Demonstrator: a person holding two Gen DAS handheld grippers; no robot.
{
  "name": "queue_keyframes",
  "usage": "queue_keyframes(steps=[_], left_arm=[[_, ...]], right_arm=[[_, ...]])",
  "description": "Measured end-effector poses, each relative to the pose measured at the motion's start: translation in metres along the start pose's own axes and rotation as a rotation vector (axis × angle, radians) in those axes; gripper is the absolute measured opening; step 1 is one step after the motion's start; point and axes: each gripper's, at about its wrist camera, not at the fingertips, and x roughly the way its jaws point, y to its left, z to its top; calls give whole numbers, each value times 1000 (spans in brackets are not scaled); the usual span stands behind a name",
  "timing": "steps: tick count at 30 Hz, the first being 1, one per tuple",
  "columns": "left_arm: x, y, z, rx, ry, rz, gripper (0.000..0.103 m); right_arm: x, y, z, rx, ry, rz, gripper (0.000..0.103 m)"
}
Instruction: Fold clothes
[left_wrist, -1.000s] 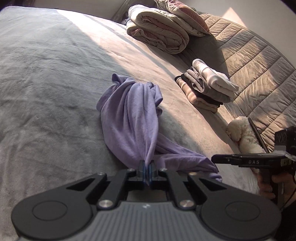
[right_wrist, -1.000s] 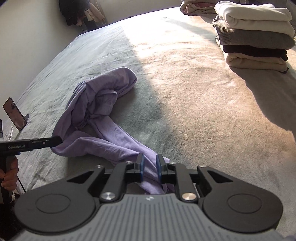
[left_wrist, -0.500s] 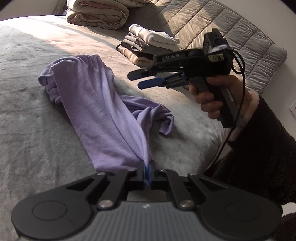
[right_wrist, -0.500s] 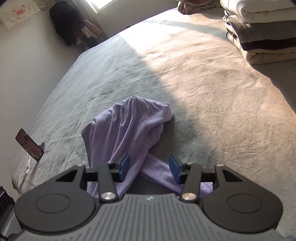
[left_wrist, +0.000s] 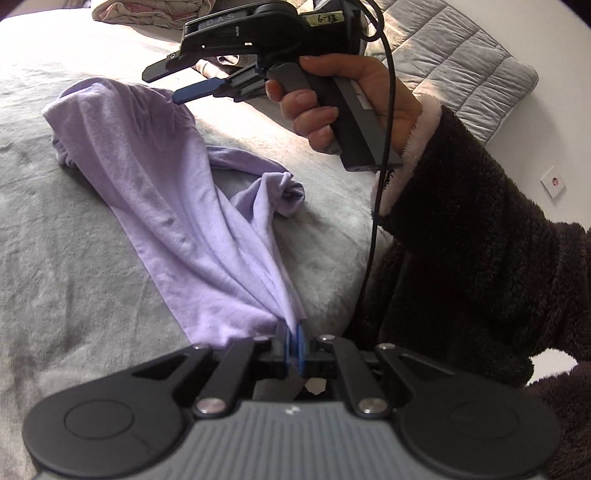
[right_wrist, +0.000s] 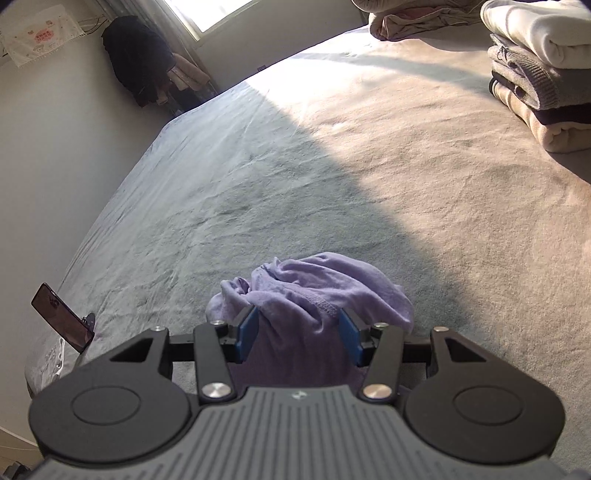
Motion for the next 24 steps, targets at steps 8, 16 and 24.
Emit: queue_keyframes(steps=[8, 16, 24], left_arm=[[-12, 14, 8, -79, -76, 42, 37], [-21, 41, 22, -195, -144, 137, 50], [-39, 86, 39, -419, -272, 197, 53]], right_arm=[[19, 39, -4, -163, 8, 40, 53], [41, 38, -7, -212, 52, -11, 17], [23, 40, -12, -211, 93, 109, 9]])
